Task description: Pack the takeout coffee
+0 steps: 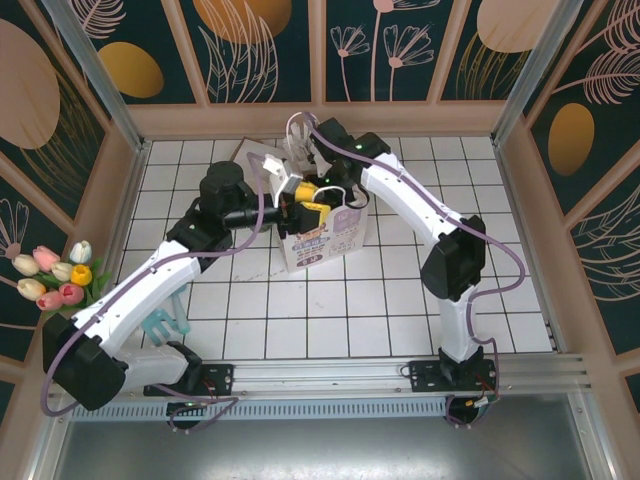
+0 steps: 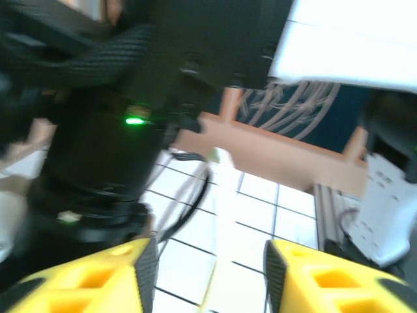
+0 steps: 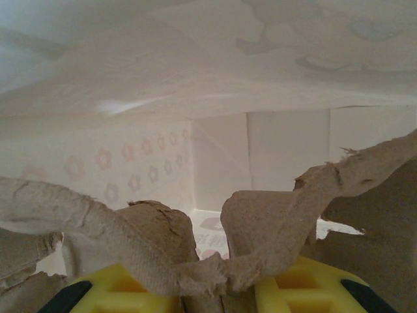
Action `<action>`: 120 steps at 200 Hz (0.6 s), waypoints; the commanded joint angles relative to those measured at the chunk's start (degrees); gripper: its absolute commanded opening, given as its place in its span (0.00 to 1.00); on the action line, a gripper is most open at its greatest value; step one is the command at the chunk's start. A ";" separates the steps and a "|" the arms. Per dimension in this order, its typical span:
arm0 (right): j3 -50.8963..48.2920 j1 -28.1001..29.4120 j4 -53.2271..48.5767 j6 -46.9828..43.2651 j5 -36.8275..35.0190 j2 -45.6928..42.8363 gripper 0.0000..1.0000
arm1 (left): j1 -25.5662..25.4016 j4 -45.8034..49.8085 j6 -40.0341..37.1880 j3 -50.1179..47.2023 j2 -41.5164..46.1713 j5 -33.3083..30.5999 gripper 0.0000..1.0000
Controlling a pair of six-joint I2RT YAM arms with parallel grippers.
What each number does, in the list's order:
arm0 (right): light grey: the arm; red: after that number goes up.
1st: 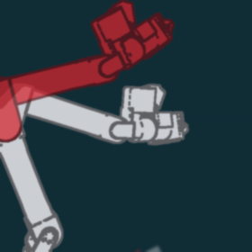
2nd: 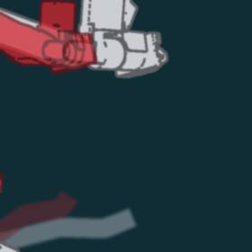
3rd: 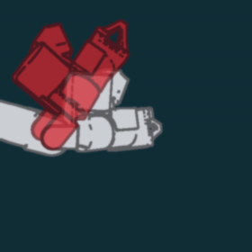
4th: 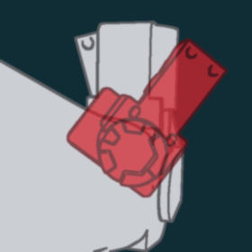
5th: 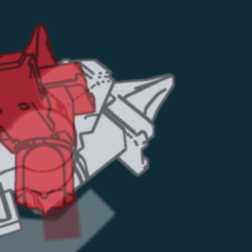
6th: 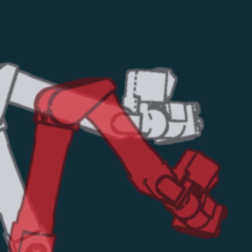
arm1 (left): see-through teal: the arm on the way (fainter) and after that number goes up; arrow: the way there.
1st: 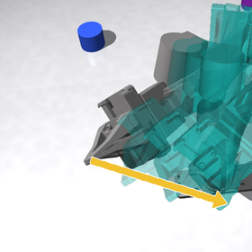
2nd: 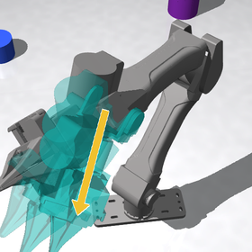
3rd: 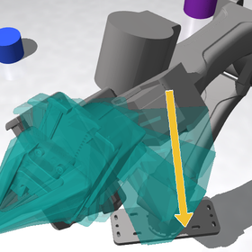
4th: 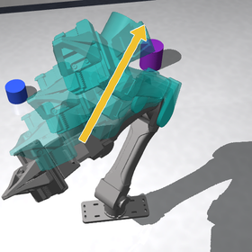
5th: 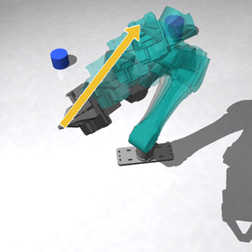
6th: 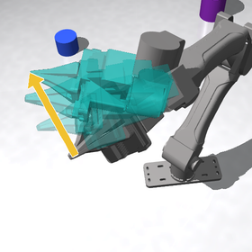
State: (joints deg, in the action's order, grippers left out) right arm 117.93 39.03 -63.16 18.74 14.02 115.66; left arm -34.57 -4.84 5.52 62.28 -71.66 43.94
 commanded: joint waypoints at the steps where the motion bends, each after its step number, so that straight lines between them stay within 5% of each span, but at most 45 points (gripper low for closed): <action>1: 0.61 -0.67 0.56 3.49 3.53 1.53 0.28 | -0.84 0.82 -5.44 0.82 0.63 10.17 0.28; 56: -0.38 -1.76 4.55 10.33 7.97 0.63 0.28 | -1.44 16.28 -17.21 5.02 -3.41 7.80 0.07; 120: 1.44 -2.59 5.48 15.22 11.57 1.07 0.34 | -1.45 19.59 -23.26 5.66 -4.43 5.40 0.04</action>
State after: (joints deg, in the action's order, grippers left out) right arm 117.84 37.15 -59.00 30.13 23.35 116.25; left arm -35.70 11.64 -13.04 66.43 -75.90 50.43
